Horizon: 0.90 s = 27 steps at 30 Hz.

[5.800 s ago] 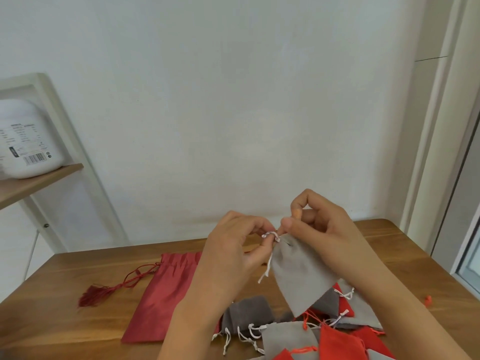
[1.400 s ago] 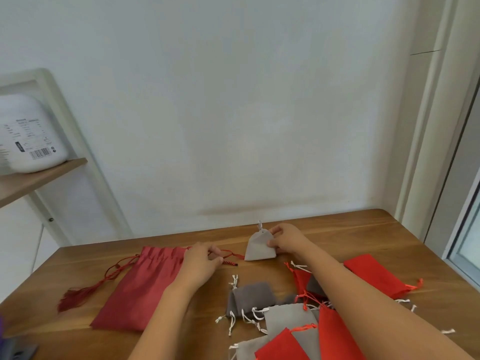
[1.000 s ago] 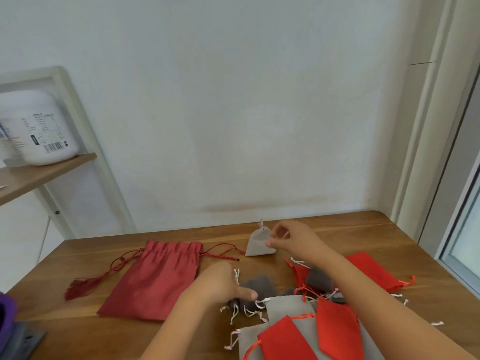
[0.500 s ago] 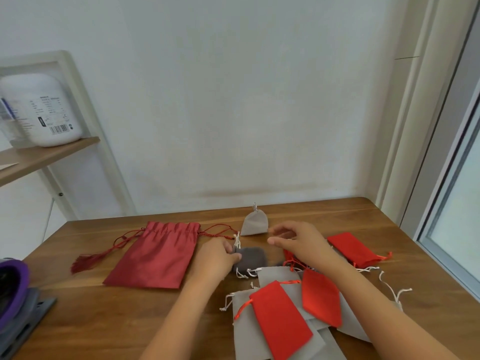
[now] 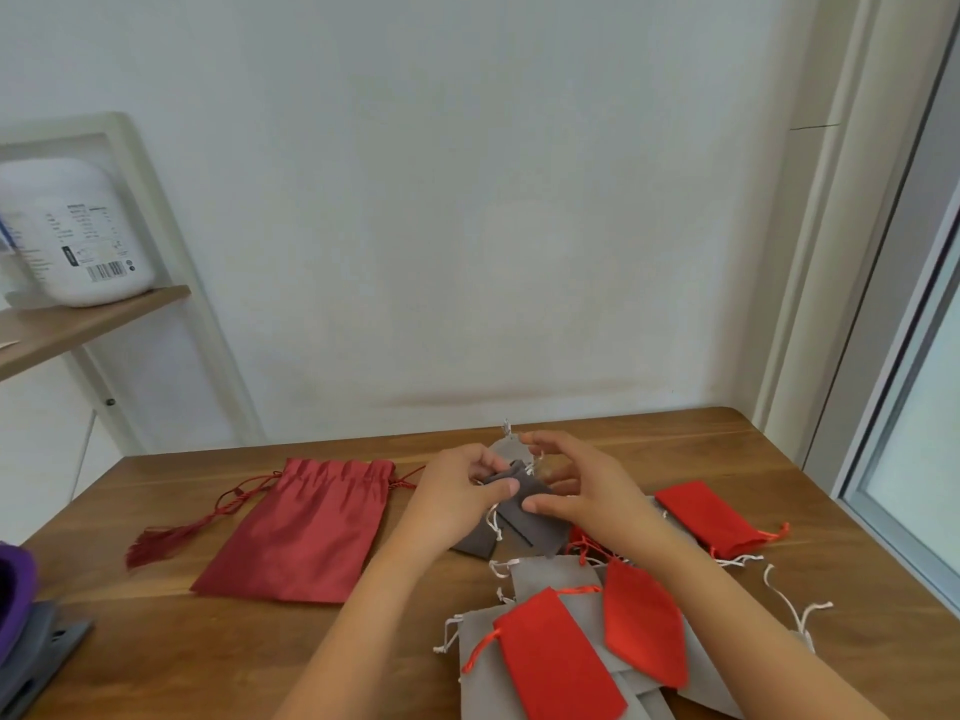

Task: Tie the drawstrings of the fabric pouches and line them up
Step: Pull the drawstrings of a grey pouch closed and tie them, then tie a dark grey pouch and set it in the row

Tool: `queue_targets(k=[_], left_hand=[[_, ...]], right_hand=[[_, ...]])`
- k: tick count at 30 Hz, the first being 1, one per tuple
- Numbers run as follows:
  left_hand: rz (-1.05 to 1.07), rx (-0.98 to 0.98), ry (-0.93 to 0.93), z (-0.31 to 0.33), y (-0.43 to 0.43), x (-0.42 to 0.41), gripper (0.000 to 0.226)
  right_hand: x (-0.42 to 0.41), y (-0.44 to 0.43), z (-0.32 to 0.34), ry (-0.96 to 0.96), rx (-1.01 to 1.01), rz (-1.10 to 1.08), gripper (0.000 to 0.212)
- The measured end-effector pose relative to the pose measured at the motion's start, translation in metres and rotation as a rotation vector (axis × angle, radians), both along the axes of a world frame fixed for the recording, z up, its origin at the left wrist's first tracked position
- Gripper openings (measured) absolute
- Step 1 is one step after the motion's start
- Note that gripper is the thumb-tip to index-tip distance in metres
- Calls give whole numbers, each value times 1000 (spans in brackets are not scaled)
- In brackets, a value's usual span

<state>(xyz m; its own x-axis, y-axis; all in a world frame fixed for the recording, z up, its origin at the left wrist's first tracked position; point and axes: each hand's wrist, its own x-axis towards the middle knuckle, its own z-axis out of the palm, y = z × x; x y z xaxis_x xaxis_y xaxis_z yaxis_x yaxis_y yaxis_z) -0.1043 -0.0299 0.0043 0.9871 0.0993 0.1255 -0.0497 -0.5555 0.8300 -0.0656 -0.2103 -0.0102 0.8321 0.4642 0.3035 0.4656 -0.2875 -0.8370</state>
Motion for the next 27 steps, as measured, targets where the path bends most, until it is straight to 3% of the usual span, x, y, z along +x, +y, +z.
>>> queue_targets(k=[6, 14, 20, 23, 25, 27], left_hand=[[38, -166, 6, -8, -3, 2, 11], [80, -295, 47, -21, 5, 3, 6], [235, -199, 153, -41, 21, 8, 5], [303, 49, 220, -52, 32, 7, 14], [332, 183, 200, -52, 33, 5, 5], [365, 229, 95, -47, 29, 3, 30]], right_hand=[[4, 2, -9, 116, 120, -87, 55], [8, 11, -19, 90, 26, -131, 34], [10, 11, -24, 82, 7, -205, 39], [9, 7, -26, 111, 68, -138, 49], [7, 4, -24, 130, 128, -92, 52], [5, 2, -21, 123, 186, -70, 54]])
